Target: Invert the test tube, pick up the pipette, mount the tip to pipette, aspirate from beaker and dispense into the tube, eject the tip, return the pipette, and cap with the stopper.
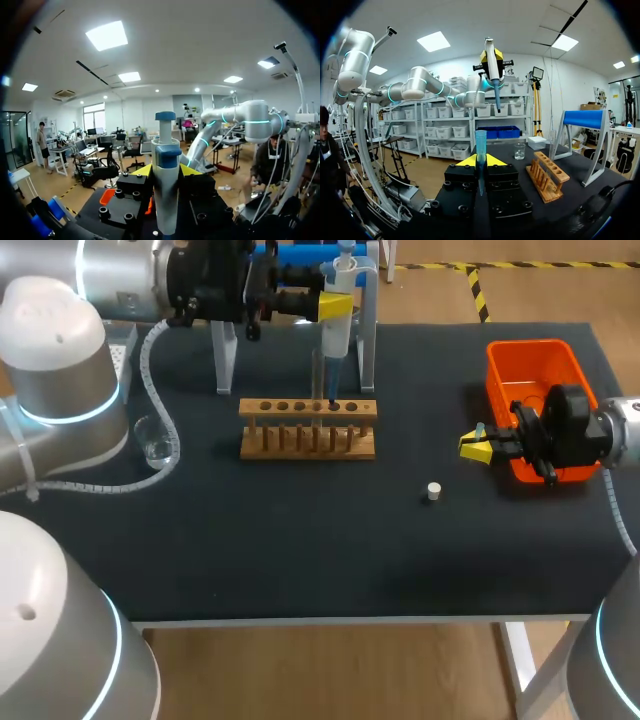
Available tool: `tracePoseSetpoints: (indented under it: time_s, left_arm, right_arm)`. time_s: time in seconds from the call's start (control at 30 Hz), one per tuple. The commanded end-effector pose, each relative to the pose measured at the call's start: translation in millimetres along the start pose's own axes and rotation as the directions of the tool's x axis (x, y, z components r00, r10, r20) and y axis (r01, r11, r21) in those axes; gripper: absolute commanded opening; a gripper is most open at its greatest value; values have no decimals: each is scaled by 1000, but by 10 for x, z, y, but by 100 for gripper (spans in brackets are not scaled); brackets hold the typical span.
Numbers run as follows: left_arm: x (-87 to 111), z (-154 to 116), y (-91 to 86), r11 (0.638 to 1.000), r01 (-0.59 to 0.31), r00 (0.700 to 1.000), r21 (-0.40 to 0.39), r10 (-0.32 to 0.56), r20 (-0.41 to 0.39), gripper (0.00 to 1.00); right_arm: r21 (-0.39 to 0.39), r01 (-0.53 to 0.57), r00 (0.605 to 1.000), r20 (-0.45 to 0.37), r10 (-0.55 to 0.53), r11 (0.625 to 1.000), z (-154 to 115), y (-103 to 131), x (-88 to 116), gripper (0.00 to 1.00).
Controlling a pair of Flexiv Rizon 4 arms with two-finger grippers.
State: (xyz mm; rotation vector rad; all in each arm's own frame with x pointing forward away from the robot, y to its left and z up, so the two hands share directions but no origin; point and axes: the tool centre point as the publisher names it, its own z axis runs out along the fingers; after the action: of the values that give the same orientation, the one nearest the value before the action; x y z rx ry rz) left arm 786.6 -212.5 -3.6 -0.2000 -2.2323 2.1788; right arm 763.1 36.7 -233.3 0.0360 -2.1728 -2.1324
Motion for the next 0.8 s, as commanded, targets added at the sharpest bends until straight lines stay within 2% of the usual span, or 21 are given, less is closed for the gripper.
tracePoseSetpoints:
  time_s: [0.03, 0.23, 0.33, 0.8]
  left_arm:
    - [-69, -32, 29, 1000, 1, 1000, 7, -1, -15, 0]
    - [-85, -51, 31, 999, -3, 1000, 53, 3, -8, 0]
    - [-91, -69, 29, 998, 25, 1000, 60, -25, -9, 0]
    - [-85, -137, 1, 999, 28, 1000, 44, -28, 9, 0]
  right_arm:
    - [2, 0, 1000, 1, 0, 1000, -3, 3, 8, 0]
    - [2, 0, 1000, 1, 0, 1000, -3, 3, 8, 0]
    - [2, 0, 1000, 1, 0, 1000, -3, 3, 8, 0]
    - [2, 0, 1000, 1, 0, 1000, -3, 3, 8, 0]
